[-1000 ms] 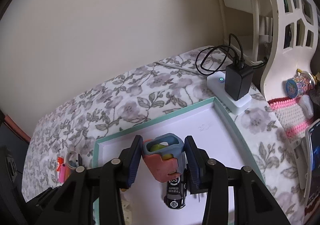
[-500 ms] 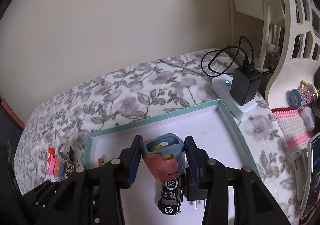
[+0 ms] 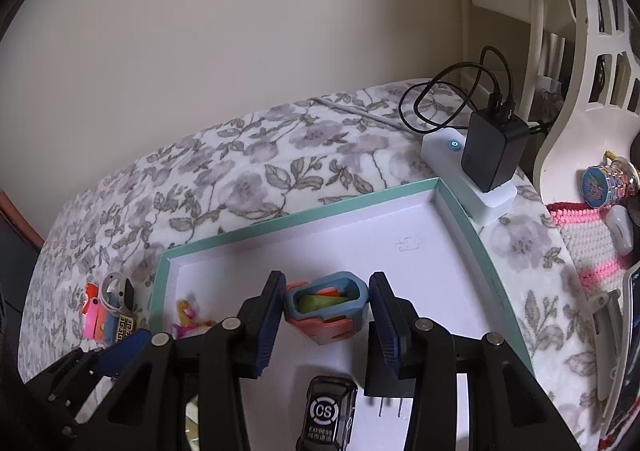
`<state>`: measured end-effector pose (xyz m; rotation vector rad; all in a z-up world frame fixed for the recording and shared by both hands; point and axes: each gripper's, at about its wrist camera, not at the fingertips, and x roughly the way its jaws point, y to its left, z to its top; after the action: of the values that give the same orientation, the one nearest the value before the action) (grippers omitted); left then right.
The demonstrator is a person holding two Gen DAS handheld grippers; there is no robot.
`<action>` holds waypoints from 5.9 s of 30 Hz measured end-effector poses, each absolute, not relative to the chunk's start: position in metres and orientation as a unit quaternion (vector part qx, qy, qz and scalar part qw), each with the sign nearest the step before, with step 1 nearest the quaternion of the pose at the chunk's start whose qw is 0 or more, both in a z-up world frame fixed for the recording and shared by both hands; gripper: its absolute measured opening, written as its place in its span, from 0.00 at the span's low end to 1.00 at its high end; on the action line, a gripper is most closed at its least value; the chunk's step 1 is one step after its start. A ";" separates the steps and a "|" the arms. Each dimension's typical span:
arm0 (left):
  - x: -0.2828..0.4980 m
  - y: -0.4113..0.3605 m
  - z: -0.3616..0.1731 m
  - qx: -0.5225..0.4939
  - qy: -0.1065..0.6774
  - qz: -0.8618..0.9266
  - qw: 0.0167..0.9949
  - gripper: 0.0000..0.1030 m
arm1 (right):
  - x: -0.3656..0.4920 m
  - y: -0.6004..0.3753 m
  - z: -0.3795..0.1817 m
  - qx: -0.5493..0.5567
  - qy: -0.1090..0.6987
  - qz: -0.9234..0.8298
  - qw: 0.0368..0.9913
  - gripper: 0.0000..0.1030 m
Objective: Organize rigid objects
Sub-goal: 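Lower the cube and case into the tray and open both tools, then withdraw both tools from the tray back over the remaining items, then grasp the orange roll-on bottle with the left tool while the right tool grasps the white watch band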
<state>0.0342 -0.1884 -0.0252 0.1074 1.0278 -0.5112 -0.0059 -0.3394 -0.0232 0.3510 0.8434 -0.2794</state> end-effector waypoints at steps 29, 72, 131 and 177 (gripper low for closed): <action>0.078 -0.088 -0.022 -0.092 0.509 -0.080 0.852 0.90 | 0.001 -0.330 -0.031 0.132 0.429 -0.141 0.882 0.57; 0.104 0.039 -0.014 -0.170 0.467 0.068 0.865 0.94 | 0.015 -0.263 -0.022 0.086 0.409 -0.065 0.906 1.00; 0.169 0.069 -0.087 -0.138 0.537 0.049 0.831 0.94 | 0.135 -0.126 -0.079 0.122 0.483 0.098 0.862 0.72; 0.166 0.047 -0.077 -0.052 0.545 0.020 0.836 0.23 | 0.129 -0.137 -0.081 0.174 0.483 0.118 0.850 0.48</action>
<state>0.1664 0.0473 -0.0768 -0.1102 1.1542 0.0418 0.1288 -0.1368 -0.0806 0.3666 1.0170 0.2482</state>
